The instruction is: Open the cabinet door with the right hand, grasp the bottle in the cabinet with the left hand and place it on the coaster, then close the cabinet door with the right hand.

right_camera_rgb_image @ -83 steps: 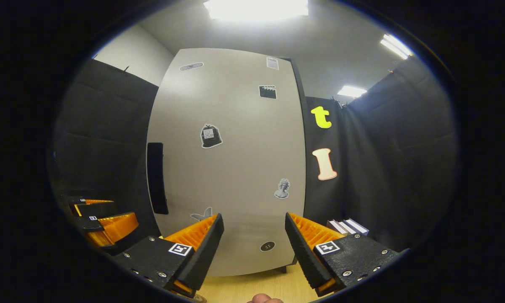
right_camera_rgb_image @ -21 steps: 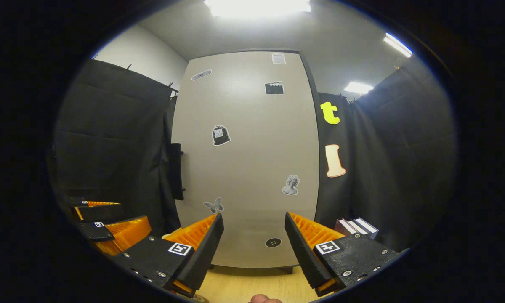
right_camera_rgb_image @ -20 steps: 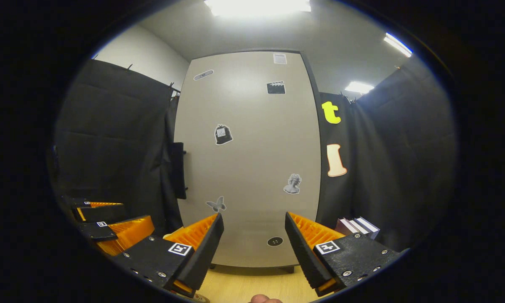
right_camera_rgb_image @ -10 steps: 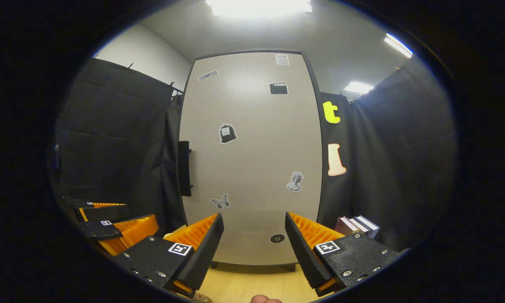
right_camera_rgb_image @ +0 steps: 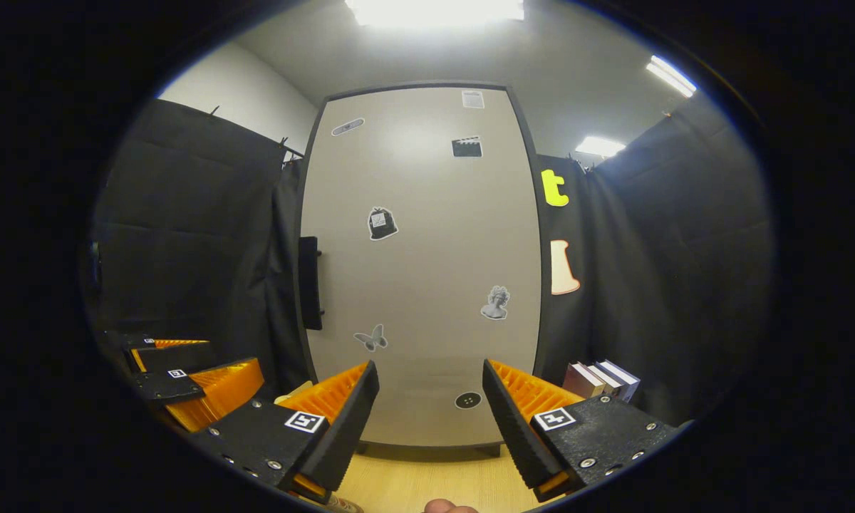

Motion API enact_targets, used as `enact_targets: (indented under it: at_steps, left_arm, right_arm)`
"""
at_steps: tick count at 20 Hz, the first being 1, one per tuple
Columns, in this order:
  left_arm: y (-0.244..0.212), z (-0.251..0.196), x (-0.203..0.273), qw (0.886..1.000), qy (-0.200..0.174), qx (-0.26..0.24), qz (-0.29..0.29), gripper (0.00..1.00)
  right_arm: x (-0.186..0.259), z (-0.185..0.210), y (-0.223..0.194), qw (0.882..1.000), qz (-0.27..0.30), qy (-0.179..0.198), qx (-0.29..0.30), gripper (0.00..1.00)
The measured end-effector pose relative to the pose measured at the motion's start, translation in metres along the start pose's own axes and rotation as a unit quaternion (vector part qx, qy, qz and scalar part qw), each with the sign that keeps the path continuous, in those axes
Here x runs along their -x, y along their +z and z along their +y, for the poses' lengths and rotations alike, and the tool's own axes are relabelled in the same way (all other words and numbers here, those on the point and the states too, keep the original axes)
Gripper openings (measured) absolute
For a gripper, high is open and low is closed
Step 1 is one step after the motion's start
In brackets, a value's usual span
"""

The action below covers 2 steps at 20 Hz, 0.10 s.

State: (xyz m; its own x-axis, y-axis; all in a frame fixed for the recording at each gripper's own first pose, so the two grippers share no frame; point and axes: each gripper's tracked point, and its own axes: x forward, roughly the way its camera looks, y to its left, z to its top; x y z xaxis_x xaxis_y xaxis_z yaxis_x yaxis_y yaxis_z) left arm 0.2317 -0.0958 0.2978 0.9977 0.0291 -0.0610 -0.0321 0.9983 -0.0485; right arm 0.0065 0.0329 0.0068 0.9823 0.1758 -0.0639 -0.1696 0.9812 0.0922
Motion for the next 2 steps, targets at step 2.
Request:
enact_targets:
  at_steps: [2]
  left_arm:
    - [-0.0002,-0.0027,-0.0025,1.0,-0.003,0.002,-0.001,0.89]
  right_arm:
    - [0.0002,-0.0005,-0.0016,1.0,0.001,-0.002,0.0,0.91]
